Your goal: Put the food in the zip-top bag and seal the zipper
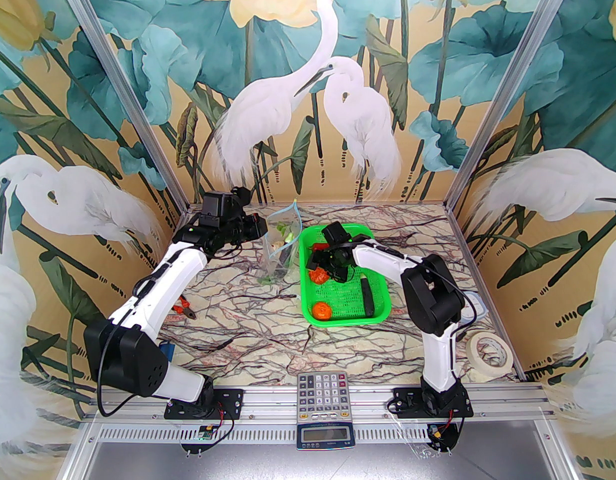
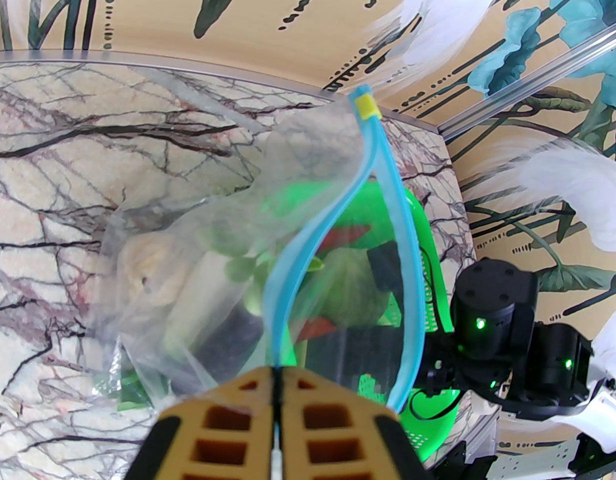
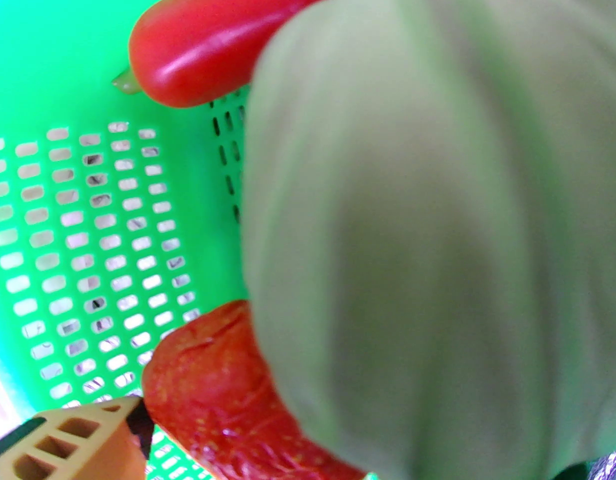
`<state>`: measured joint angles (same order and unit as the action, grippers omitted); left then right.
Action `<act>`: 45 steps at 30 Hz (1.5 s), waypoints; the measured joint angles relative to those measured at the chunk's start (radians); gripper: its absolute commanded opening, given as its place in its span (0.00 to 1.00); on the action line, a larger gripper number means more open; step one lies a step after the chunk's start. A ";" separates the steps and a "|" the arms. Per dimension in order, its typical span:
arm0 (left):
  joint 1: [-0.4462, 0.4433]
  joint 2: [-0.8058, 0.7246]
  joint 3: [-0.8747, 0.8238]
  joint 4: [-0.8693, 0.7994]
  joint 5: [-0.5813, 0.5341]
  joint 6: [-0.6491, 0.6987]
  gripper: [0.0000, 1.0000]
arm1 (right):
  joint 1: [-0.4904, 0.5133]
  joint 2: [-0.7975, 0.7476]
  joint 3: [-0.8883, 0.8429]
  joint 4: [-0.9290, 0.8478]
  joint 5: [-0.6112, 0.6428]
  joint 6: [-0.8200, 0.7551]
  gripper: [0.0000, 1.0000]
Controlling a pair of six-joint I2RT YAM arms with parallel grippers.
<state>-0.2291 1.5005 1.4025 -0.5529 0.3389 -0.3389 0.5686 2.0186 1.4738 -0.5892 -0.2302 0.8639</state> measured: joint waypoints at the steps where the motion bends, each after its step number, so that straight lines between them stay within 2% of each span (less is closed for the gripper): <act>1: 0.000 0.004 0.001 0.000 0.002 0.000 0.09 | 0.000 0.000 0.000 0.003 -0.001 0.002 0.74; 7: 0.000 0.022 0.001 0.003 0.021 -0.005 0.09 | -0.001 0.000 -0.001 0.011 0.002 -0.004 0.47; 10: 0.000 0.022 0.001 0.004 0.024 -0.009 0.09 | -0.012 -0.023 -0.021 0.029 -0.006 -0.015 0.39; 15: 0.000 0.022 -0.002 0.020 0.024 -0.016 0.08 | -0.019 -0.082 -0.090 0.041 -0.002 -0.039 0.35; 19: 0.000 0.022 -0.018 0.039 0.024 -0.023 0.08 | -0.031 -0.141 -0.117 -0.014 0.026 -0.076 0.28; 26: 0.000 0.022 -0.045 0.056 0.023 -0.042 0.08 | -0.041 -0.270 -0.119 -0.094 0.059 -0.137 0.24; 34: 0.000 0.021 -0.074 0.092 0.023 -0.062 0.06 | -0.041 -0.366 -0.095 -0.190 0.105 -0.197 0.24; 45: 0.000 0.018 -0.084 0.111 0.023 -0.078 0.01 | -0.041 -0.382 0.183 -0.237 0.129 -0.315 0.23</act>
<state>-0.2291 1.5188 1.3190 -0.4423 0.3622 -0.4168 0.5278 1.6363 1.6566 -0.8261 -0.1009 0.5484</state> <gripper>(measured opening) 0.047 0.418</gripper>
